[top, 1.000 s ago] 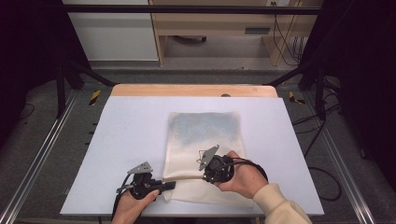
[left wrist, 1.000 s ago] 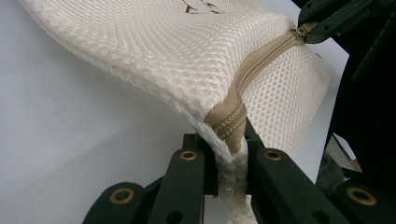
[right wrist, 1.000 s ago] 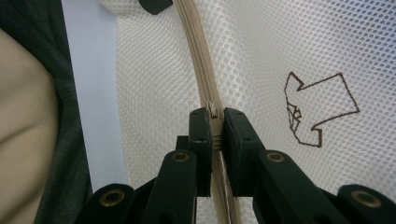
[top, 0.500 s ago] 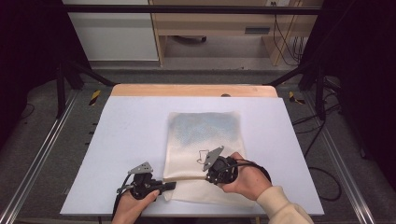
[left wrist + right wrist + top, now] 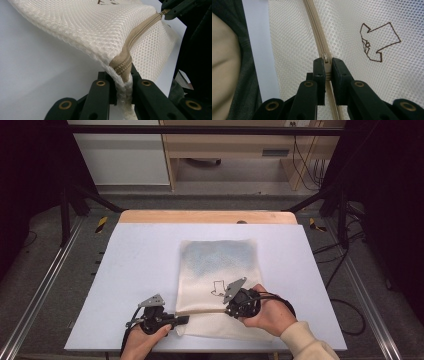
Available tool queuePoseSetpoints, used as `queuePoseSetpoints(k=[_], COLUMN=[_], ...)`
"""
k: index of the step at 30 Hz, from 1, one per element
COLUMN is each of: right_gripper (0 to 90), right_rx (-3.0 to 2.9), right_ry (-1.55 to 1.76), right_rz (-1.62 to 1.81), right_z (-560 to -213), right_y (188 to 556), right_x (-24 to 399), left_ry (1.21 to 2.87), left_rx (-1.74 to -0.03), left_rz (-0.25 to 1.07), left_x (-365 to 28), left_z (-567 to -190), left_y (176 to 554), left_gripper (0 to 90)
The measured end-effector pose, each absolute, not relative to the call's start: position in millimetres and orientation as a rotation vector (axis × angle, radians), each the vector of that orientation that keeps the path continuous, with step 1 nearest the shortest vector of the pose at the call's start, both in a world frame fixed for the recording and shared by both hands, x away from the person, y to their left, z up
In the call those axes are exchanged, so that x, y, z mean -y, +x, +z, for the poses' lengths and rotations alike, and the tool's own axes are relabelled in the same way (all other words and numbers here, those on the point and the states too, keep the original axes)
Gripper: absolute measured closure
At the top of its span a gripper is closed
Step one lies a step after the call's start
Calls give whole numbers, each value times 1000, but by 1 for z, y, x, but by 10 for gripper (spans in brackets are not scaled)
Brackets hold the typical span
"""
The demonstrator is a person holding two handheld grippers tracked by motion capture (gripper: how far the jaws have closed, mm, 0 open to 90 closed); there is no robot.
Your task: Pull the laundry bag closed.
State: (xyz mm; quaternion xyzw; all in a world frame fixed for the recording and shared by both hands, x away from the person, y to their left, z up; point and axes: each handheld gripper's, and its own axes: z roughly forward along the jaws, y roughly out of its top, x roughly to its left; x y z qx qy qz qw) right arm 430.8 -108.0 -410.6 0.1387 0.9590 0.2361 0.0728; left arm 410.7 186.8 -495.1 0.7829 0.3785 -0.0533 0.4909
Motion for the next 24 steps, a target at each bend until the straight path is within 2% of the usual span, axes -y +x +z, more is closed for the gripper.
queuePoseSetpoints(k=[24], right_gripper=[822], right_rx=[-2866], right_ry=[468], right_rz=[719], right_z=[-410], right_y=[430], right_x=[125], left_ry=[1904], left_rx=[-918], left_rz=[-136], left_x=[-186], left_z=[-496], left_y=[410], left_gripper=[842])
